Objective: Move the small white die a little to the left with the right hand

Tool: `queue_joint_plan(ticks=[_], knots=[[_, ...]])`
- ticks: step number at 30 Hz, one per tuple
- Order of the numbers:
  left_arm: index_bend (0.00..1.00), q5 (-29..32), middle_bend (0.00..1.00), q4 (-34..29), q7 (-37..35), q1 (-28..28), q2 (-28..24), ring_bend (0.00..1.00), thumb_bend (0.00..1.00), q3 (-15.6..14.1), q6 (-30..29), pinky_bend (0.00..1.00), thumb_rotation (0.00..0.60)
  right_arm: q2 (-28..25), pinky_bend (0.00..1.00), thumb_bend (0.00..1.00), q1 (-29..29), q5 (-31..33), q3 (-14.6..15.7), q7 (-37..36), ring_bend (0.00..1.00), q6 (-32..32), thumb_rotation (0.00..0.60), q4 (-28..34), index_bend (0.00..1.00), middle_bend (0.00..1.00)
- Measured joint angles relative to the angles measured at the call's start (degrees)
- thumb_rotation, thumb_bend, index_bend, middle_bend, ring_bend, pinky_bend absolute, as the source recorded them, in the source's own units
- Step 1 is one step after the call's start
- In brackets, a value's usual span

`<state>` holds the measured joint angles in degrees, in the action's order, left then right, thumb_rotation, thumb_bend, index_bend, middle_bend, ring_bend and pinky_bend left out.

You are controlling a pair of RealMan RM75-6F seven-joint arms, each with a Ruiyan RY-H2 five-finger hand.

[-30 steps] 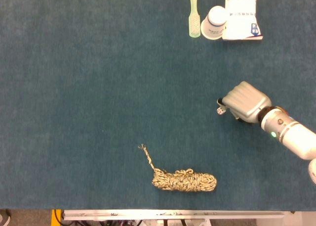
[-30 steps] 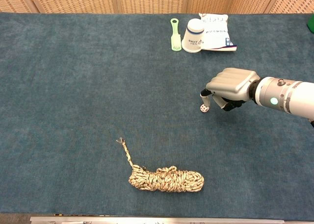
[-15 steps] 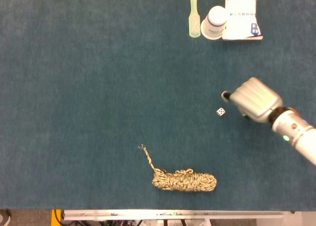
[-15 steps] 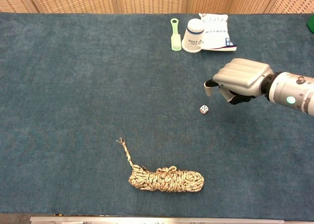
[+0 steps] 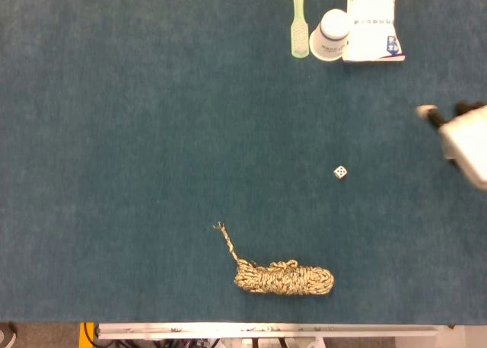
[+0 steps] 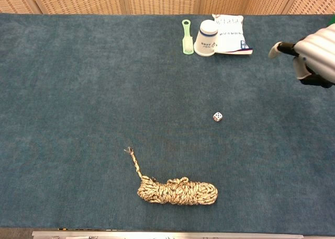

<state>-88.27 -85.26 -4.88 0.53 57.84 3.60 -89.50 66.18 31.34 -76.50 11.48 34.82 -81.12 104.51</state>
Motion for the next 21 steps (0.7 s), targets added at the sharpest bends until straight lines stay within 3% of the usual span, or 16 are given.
queue_joint_plan(ticks=[8,21], knots=[[0.38,-2.8,0.33,-5.08,3.76,3.1,-0.41,0.27,0.27,-1.37,3.41,0.41,0.6,1.47,0.46,0.34,-11.26,-4.59,-1.43,-8.75,0.33,-11.71,0.6,-8.08,0.28,0.35],[0.39,0.0,0.33,-6.29,4.51,4.6,0.27,0.27,0.27,-0.88,5.55,0.41,0.6,1.57,0.46,0.34,-18.52,-3.27,-7.58,-23.02,0.33,-13.87,0.6,-15.38,0.28,0.35]])
